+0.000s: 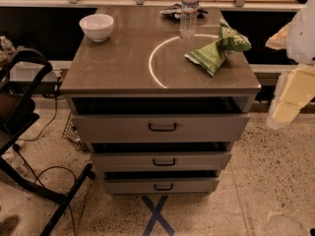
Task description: Move green jalapeno chip bag near white bowl
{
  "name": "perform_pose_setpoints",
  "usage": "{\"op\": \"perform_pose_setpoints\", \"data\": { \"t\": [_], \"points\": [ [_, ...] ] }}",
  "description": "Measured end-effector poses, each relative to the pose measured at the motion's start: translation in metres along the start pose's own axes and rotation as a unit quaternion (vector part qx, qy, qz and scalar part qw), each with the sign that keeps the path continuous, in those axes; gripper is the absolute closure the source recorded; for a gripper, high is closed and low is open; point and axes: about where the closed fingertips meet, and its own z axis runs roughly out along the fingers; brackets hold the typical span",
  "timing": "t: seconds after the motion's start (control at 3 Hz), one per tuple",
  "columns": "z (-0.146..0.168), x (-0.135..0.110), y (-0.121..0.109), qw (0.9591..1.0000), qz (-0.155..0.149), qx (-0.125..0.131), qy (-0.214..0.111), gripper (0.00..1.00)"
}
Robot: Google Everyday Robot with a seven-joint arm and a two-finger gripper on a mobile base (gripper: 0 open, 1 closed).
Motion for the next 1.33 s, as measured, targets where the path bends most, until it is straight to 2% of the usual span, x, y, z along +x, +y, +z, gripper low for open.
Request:
{"op": "perform_pose_setpoints", "data": {
  "t": [0.33, 0.67, 1.0, 1.33],
  "points": [
    [0.002, -0.001, -0.003, 1.0000, 0.000, 0.005, 0.002, 0.00],
    [0.021, -0.009, -0.035, 0.9984, -0.004, 0.054, 0.018, 0.00],
    [0.060, -0.021, -0.117, 0.9883, 0.007, 0.146, 0.044, 0.00],
    [0.079, -0.034, -0.170, 0.9810, 0.005, 0.188, 0.050, 0.00]
  ]
}}
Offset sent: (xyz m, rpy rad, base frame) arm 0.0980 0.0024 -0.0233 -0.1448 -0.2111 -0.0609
